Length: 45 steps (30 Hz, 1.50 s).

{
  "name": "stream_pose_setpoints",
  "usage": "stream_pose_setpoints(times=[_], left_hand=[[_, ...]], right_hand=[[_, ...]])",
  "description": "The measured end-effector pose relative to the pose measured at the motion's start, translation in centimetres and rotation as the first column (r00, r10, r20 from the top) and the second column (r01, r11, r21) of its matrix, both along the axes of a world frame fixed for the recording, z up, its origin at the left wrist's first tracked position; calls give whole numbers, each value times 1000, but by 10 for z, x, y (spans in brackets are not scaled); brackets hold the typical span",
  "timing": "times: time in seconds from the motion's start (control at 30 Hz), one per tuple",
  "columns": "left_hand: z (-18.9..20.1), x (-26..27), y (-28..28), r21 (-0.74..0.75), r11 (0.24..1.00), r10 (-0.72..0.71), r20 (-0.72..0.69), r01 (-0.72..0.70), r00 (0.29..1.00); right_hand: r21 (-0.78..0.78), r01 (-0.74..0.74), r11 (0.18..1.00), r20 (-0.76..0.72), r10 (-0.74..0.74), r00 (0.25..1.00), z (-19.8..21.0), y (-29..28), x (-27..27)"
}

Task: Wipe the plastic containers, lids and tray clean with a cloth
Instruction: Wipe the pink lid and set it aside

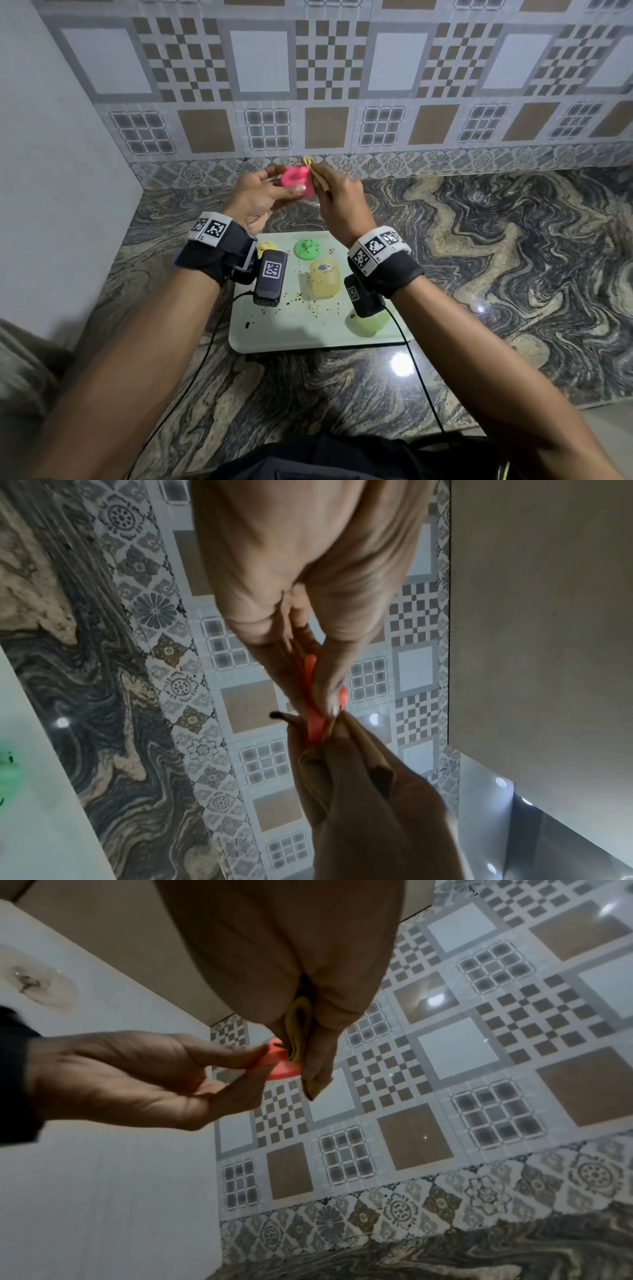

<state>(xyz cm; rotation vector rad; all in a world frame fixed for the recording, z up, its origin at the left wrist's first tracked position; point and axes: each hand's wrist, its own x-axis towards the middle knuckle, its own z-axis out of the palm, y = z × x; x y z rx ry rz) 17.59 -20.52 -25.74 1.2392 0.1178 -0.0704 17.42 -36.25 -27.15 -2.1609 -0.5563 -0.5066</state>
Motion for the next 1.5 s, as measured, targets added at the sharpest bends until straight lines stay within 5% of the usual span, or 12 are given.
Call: stream_pose_setpoints(times=[0.1,0.27,0.47,0.73,0.93,1.1,1.23,1.37,1.5], left_hand=[[-5,3,-6,-62,997,54,29,-52,998],[3,5,8,-96,991,-93,-13,92,996],[8,-1,21,22,979,-202,20,201,979],[-1,-3,11,-113,994,15,23,-12,1000],[-8,1,26,-126,989,81,-6,-81,997],[1,1,23,-197,980,26,-16,-28,1000],[13,-1,19,-232,971,-49,30,55,998],[12,-3,32,-195,978,-62,36,68,997],[18,-3,23,-227,970,-71,60,83,996]], right_hand=[[23,65,998,-7,-65,998,-1,6,-1],[44,66,997,8,-67,998,6,-1,3],[8,23,1000,22,-23,999,10,2,3],[-14,59,998,34,-58,998,-6,20,-6],[-187,-183,965,82,201,976,2,4,-21],[24,68,997,179,-72,981,7,0,-6],[-57,43,997,154,-34,987,-6,12,-6],[92,189,978,96,-197,976,2,-4,7],[101,28,994,220,-50,974,0,19,-15]])
